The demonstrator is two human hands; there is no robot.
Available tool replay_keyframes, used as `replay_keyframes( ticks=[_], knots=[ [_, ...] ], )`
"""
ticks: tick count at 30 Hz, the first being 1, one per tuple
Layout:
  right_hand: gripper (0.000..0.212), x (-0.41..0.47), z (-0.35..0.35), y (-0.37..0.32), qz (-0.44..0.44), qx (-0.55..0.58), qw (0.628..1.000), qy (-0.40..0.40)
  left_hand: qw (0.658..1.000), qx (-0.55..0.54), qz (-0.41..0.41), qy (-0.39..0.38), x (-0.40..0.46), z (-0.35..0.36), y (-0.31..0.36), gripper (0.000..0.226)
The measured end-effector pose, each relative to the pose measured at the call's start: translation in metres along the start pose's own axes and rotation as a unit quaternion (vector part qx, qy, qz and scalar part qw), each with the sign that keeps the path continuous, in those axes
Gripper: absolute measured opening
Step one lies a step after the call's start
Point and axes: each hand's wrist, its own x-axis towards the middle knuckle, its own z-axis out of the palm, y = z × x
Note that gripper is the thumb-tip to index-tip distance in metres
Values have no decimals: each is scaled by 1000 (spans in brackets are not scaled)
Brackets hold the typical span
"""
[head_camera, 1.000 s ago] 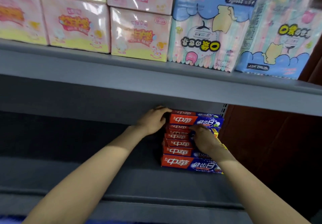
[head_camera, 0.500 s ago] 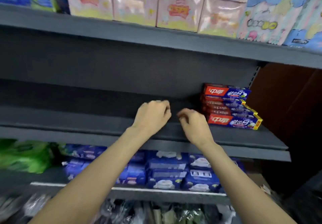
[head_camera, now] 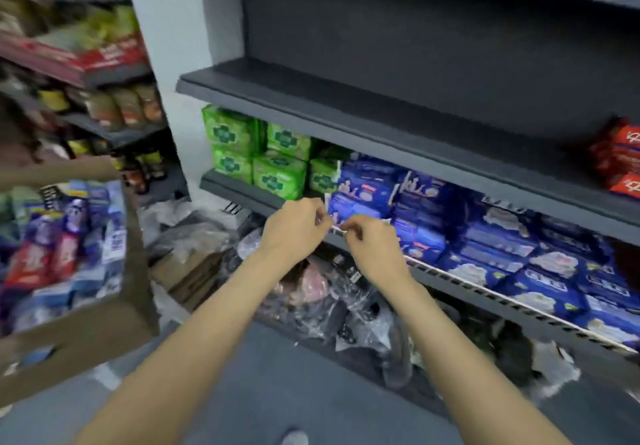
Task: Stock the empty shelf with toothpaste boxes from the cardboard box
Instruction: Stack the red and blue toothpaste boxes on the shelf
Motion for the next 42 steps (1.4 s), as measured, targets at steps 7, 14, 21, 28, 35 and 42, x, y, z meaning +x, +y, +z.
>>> replay_keyframes(
  ticks=[7,14,21,28,35,42],
  knots=[
    [27,-19,135,-140,-39,31,992,-119,994,15,-106,11,-69,-78,-180,19],
    [29,-5,282,-262,-30,45,985,-166,984,61,-165,11,-79,-135,-362,27],
    [45,26,394,-345,39,108,978,-173,977,77,-181,-85,-59,-186,-488,33],
    [45,59,437,-353,181,52,975,-122,945,-76,-231,-217,-17,-186,-516,51],
    [23,67,412,-348,214,137,960,-115,918,-238,-285,-143,-7,-182,-530,36],
    [11,47,321,-336,298,405,861,-75,862,-421,-245,-141,8,-217,-467,23]
  ],
)
